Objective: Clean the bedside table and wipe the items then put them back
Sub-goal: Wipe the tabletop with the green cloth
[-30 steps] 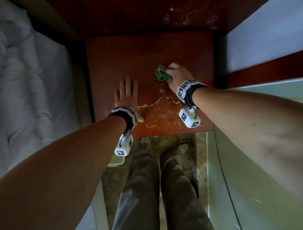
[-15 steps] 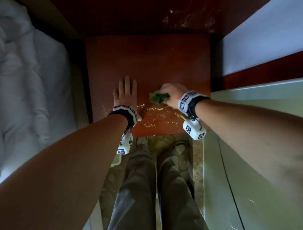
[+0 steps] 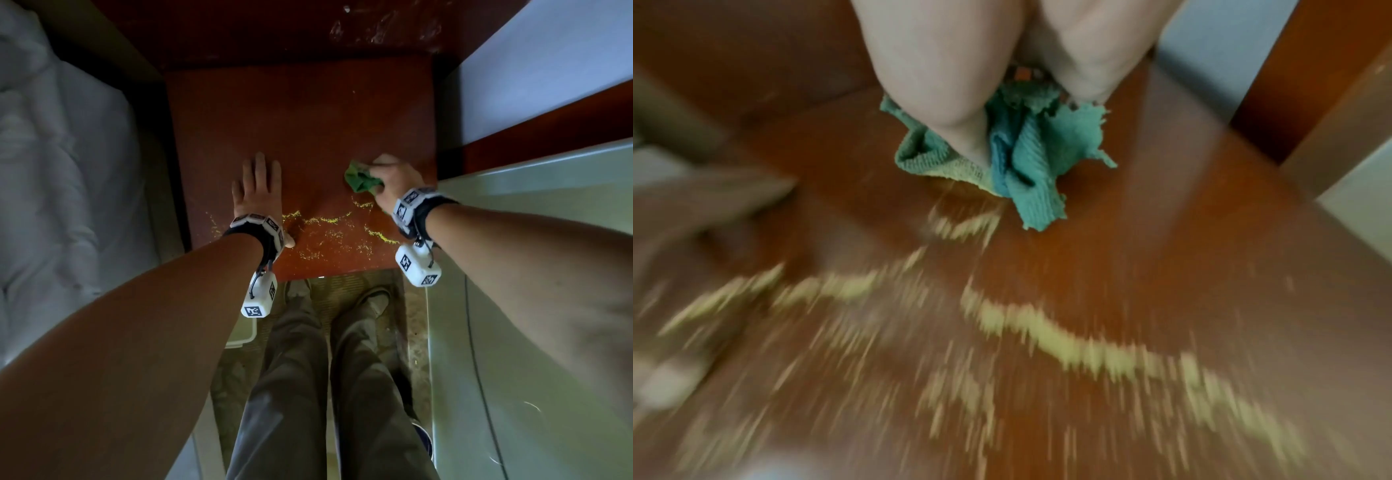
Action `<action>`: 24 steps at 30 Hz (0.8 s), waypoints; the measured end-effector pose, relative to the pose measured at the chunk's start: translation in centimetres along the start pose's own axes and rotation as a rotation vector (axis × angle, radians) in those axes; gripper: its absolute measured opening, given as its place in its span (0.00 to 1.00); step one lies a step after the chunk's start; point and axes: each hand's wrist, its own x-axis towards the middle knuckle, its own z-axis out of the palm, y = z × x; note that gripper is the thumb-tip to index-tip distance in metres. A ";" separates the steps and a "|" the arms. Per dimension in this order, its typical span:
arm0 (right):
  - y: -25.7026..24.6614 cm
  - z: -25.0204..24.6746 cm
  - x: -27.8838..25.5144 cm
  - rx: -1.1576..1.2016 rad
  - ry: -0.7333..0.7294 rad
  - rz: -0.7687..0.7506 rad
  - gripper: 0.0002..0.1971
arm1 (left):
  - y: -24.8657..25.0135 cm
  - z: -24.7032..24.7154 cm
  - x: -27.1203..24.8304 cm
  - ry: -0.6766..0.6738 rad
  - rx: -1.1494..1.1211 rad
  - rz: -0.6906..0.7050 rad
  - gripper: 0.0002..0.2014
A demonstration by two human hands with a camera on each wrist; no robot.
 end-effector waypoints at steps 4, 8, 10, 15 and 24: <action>-2.0 2.9 -3.4 -0.024 -0.130 -0.062 0.19 | 0.1 -0.2 -0.1 -0.013 0.009 -0.005 0.80; -2.9 3.3 -4.7 0.014 -0.292 -0.174 0.24 | 0.2 -0.3 -0.1 -0.001 0.009 -0.008 0.80; -2.8 2.3 -4.5 0.004 -0.281 -0.125 0.24 | 0.2 -0.3 -0.3 -0.002 0.013 -0.009 0.80; 1.5 -0.2 -1.9 0.071 -0.013 0.287 0.26 | 0.1 -0.3 -0.1 -0.012 0.000 -0.013 0.79; 5.6 -0.4 -0.4 0.206 0.131 0.480 0.27 | 0.1 -0.1 -0.1 -0.002 0.004 -0.009 0.80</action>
